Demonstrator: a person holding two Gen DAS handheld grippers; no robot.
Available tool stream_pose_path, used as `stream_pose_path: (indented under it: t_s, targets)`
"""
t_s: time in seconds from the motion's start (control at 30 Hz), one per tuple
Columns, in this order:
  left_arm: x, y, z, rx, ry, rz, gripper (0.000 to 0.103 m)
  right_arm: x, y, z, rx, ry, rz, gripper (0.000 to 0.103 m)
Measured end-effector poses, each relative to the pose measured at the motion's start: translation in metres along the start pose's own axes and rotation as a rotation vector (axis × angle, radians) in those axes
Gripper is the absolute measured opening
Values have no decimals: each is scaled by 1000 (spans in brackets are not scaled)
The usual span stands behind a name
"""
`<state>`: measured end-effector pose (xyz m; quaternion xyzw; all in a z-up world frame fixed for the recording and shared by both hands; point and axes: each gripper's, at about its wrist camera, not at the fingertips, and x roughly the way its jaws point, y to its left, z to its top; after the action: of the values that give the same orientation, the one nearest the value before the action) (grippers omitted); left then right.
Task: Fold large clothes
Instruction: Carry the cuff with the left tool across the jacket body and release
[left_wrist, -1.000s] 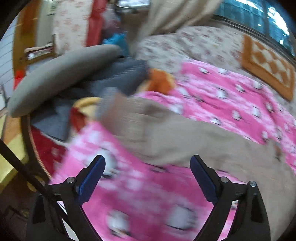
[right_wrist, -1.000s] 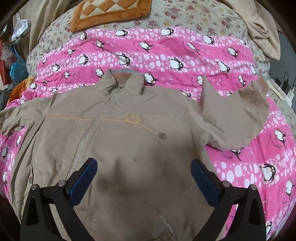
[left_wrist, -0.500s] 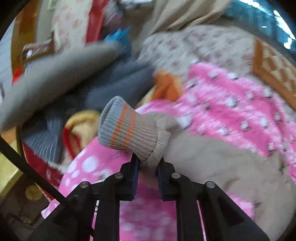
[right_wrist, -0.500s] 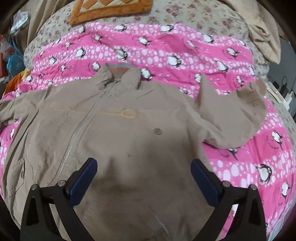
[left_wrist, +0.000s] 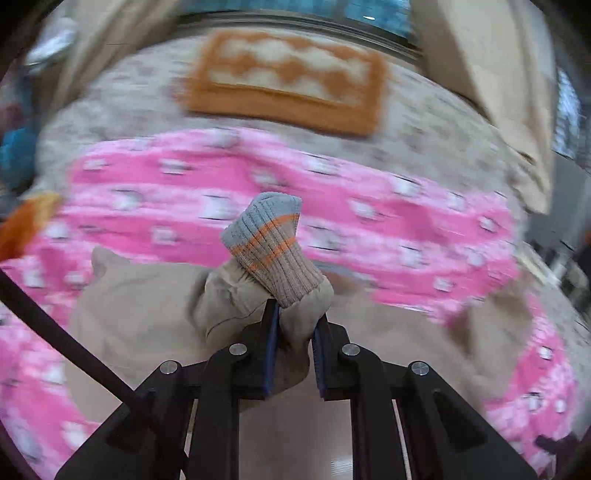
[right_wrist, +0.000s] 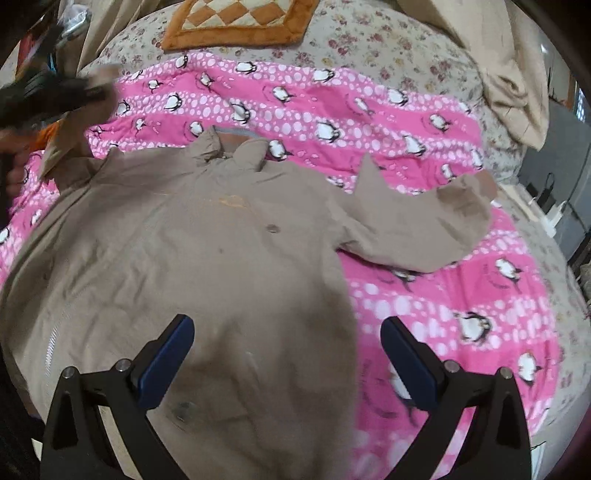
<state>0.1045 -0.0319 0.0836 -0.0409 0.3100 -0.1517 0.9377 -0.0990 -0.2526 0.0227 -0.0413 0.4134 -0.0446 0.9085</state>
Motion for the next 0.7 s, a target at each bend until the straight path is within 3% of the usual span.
stream_pose_path:
  t_s: [0.1, 0.17, 0.27, 0.33, 0.57, 0.7]
  targets:
    - [37, -75, -16, 51, 72, -103, 0, -1, -23, -2, 65, 8, -6, 102]
    - [58, -103, -30, 94, 115, -119, 0, 1, -42, -5, 127, 24, -6, 102]
    - [92, -128, -60, 107, 261, -192, 3, 6, -58, -9, 184, 45, 13, 102]
    - [97, -133, -77, 120, 316, -232, 10, 8, -63, -11, 203, 51, 17, 102]
    - [60, -105, -87, 74, 346, -433, 19, 11, -56, -5, 209, 35, 1, 102]
    - [29, -71, -80, 91, 290, -396, 19, 12, -45, 3, 215, 14, 0, 102]
